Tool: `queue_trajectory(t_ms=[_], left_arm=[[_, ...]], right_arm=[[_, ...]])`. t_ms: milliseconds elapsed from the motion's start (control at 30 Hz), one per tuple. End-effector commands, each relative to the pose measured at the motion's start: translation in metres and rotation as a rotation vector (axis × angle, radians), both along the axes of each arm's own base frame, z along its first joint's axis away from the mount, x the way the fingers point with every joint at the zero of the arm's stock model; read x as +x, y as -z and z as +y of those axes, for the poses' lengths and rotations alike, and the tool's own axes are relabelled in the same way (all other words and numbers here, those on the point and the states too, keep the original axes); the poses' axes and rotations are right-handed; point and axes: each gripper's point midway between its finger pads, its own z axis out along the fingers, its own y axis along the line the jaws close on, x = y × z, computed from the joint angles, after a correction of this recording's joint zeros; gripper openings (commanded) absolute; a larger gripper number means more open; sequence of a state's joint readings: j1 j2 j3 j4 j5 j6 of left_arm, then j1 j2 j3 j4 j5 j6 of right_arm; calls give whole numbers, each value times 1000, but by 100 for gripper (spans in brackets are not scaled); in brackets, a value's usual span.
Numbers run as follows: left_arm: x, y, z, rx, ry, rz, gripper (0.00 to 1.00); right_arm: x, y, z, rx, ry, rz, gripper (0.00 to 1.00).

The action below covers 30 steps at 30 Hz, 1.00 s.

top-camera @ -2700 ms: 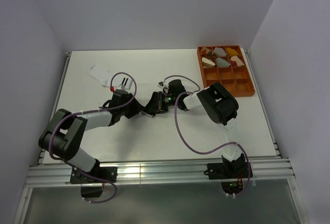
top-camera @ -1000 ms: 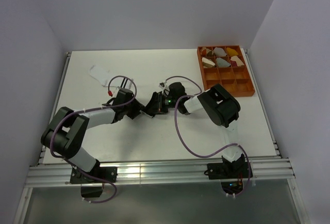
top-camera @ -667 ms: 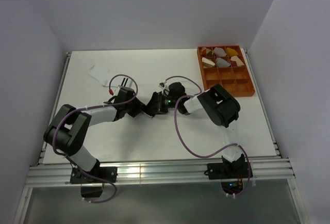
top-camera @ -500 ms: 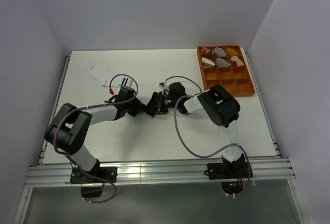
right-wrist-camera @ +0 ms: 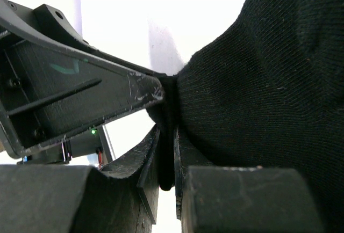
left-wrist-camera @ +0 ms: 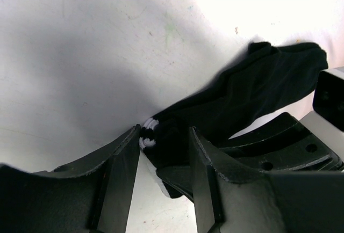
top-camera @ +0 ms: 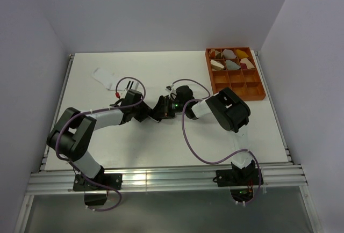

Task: Roll the socks
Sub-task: Roll the sock at the center of the board.

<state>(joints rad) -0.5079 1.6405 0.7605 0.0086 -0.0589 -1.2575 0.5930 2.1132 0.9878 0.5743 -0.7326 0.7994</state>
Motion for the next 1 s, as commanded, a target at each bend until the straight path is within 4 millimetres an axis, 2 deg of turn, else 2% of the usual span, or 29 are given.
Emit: queue_trajectory(t_ms=[0, 300, 467, 700, 900, 933, 967], left_arm=[[-59, 55, 29, 190, 44, 244, 48], [-69, 60, 33, 222, 51, 277, 42], [-73, 64, 39, 262, 63, 304, 45], [-72, 66, 40, 293, 94, 312, 40], [-71, 66, 41, 310, 113, 308, 28], [-71, 67, 42, 319, 120, 310, 19], [-71, 67, 43, 327, 124, 312, 16]], right_arm=[[-5, 36, -15, -138, 67, 38, 0], [-4, 35, -14, -128, 79, 39, 0], [-4, 33, -14, -119, 78, 38, 0], [-6, 32, -14, -111, 77, 42, 0], [-6, 31, -14, -111, 79, 39, 0], [-5, 30, -14, -106, 77, 35, 0], [-6, 30, -14, -106, 77, 35, 0]])
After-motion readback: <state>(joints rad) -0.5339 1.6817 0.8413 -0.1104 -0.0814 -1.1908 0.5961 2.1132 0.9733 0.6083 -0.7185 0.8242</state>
